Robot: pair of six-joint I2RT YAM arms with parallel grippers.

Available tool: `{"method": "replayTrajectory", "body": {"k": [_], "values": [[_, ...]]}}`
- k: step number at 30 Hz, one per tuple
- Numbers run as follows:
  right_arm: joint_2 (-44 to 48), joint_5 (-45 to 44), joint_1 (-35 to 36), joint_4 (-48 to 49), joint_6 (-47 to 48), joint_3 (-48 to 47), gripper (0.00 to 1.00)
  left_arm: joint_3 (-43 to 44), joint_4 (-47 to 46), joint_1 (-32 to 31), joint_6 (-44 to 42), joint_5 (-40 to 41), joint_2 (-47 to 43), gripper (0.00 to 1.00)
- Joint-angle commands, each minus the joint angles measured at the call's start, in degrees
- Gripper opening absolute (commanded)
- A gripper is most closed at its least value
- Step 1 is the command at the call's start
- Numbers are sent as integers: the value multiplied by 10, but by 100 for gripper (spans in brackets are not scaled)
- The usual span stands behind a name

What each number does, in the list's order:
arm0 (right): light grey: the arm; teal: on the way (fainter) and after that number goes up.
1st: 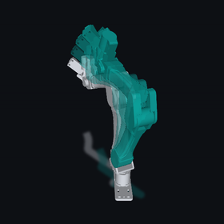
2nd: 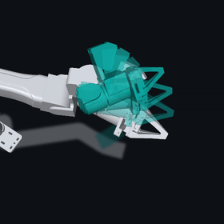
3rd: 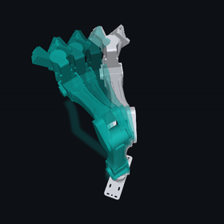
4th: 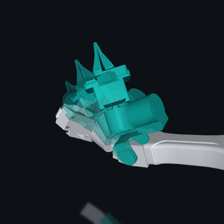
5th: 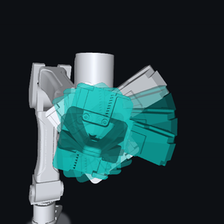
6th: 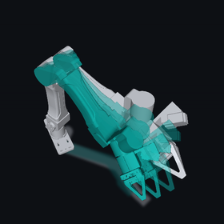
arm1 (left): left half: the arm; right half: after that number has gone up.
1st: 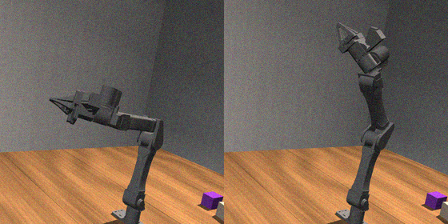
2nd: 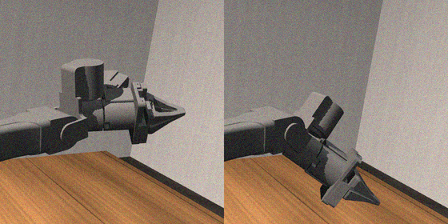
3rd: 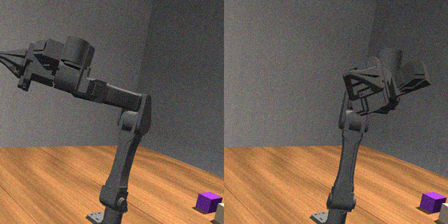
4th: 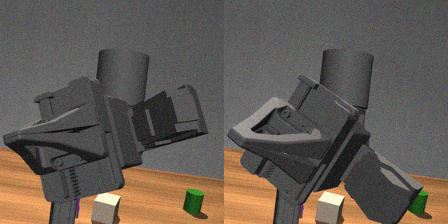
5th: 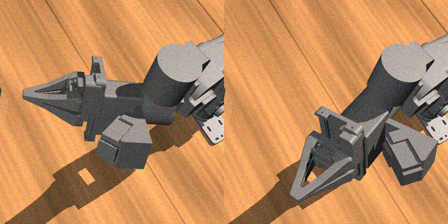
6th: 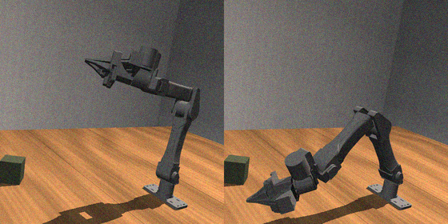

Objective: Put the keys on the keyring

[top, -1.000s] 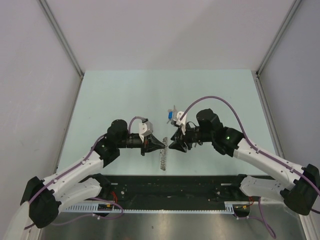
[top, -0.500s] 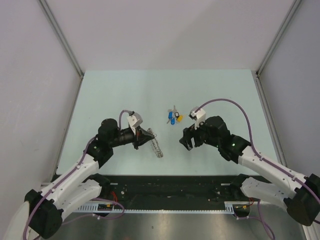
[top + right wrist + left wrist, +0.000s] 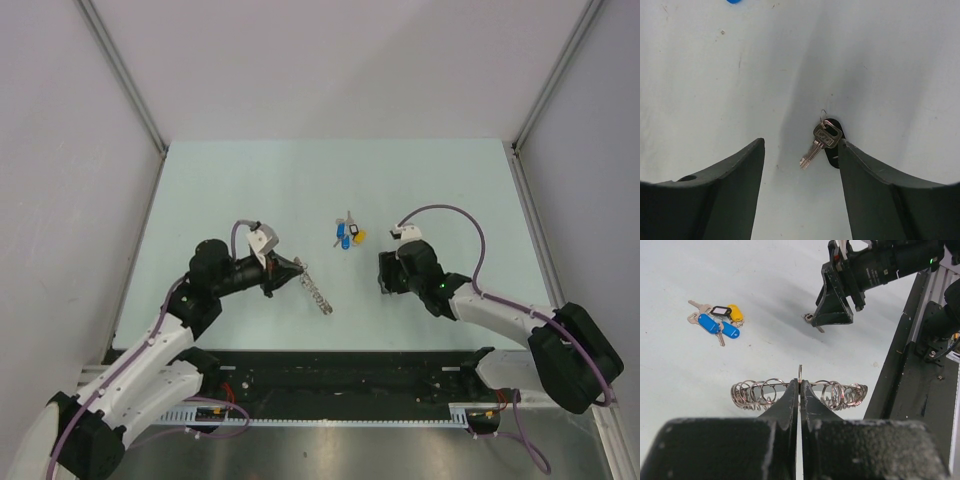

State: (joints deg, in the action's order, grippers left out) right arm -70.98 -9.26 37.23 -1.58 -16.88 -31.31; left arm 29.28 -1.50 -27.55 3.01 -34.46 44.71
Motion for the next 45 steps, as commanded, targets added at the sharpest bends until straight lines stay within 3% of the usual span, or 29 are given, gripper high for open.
{"method": "replayTrajectory", "body": {"k": [1, 13, 19, 45], "values": [[5, -30, -1, 104, -13, 32, 63, 15, -10, 5, -8, 7, -15, 0], [-39, -15, -23, 178, 40, 53, 43, 18, -4, 7, -9, 9, -6, 0], [-57, -9, -29, 192, 47, 53, 38, 19, -4, 9, -10, 7, -1, 0], [-81, -1, -37, 171, 34, 48, 27, 21, -4, 10, -9, -4, 11, 0]]}}
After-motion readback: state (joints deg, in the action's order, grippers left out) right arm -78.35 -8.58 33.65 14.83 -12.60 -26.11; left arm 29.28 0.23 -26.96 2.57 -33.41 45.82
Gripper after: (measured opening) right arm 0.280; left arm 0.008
